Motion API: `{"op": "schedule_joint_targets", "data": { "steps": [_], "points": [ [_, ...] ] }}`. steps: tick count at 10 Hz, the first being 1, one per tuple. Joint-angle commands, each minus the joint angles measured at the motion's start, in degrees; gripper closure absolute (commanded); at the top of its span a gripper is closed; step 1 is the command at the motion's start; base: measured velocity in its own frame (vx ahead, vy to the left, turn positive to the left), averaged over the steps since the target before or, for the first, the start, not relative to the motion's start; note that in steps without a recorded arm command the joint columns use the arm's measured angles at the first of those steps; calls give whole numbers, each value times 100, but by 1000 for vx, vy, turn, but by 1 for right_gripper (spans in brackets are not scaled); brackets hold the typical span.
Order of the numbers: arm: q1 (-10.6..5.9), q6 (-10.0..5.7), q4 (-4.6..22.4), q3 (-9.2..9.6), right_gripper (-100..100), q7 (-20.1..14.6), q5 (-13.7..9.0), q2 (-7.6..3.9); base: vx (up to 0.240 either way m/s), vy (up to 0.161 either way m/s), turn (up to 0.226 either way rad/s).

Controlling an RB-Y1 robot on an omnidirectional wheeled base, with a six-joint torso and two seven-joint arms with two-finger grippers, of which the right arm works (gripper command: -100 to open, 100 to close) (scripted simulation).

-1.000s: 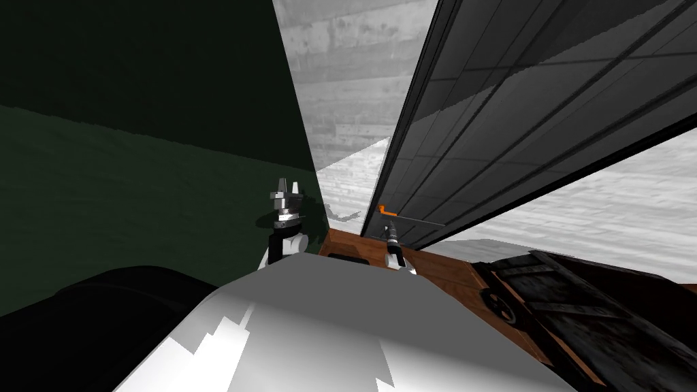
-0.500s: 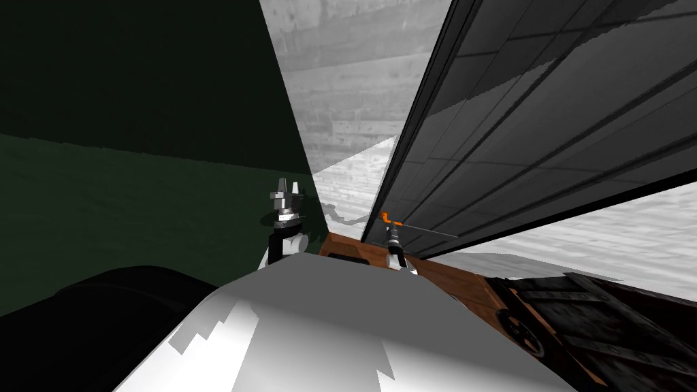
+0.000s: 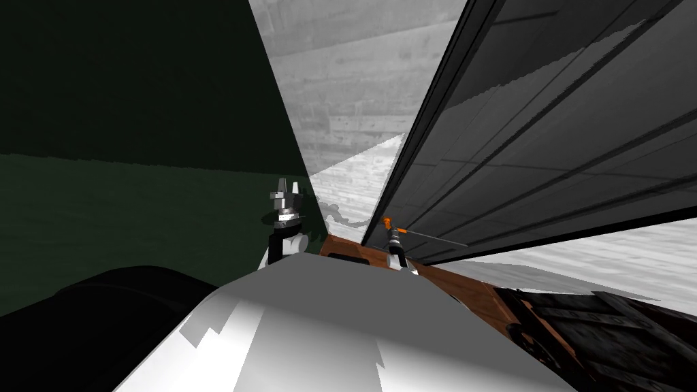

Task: Pull the door open

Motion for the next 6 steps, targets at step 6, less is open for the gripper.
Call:
{"op": "schedule_joint_targets", "data": {
  "steps": [6],
  "points": [
    [62, -53, 20, 48, 100, -109, 14, -93, -28, -3, 15]
  ]
}}
